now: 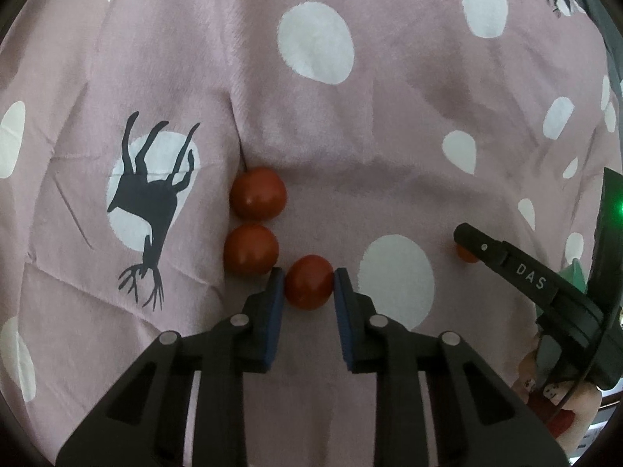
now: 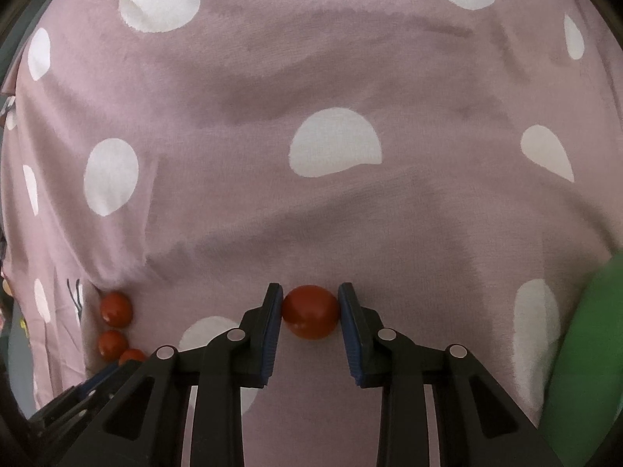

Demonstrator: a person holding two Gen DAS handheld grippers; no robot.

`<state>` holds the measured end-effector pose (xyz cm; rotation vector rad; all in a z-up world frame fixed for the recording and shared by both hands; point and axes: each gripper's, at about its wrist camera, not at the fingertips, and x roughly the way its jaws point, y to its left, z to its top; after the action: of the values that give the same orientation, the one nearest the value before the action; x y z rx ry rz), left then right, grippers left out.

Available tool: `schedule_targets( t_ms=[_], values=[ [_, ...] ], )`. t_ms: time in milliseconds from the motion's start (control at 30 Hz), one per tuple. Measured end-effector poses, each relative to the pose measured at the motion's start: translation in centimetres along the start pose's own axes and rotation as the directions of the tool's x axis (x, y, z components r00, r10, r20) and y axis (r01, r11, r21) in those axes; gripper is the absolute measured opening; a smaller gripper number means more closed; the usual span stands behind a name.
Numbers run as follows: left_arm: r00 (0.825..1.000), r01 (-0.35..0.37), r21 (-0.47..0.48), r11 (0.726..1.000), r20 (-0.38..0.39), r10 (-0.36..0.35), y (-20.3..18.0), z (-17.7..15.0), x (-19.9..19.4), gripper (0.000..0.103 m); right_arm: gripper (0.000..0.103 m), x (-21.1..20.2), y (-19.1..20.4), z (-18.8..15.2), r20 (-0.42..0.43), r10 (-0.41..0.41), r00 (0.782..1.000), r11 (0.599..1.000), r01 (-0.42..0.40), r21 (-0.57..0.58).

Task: Organize fruits
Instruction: 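Carry the held tomato over the green bowl with the right gripper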

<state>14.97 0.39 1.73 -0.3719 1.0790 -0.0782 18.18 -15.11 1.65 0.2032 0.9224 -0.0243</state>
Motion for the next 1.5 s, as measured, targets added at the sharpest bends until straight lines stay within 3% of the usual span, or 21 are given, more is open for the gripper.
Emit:
schedule_targets(
  t_ms=[500,867,1200,1500],
  values=[
    [0.992,0.045,0.080,0.996,0.111,-0.054,-2.0,-0.8,-5.4,0.024,0.031,-6.4,0.8,-1.2,0.129,0.032,0.991,0.999,-0.037,0.034],
    [0.973,0.091,0.189,0.978,0.192,-0.128,-5.4,-2.0,-9.8,0.024,0.031,-13.5,-2.5,-2.5,0.252,0.012,0.968,1.000,-0.012,-0.002],
    [0.952,0.141,0.331,0.933,0.215,-0.220,-12.0,-2.9,-11.5,0.025,0.031,-19.0,-7.3,-3.2,0.372,-0.081,0.925,0.995,0.051,0.091],
    [0.943,0.209,0.441,0.873,0.144,-0.299,-18.7,-3.9,-10.2,0.025,0.031,-21.0,-12.9,-3.8,0.384,-0.181,0.906,0.966,0.090,0.242]
  ],
)
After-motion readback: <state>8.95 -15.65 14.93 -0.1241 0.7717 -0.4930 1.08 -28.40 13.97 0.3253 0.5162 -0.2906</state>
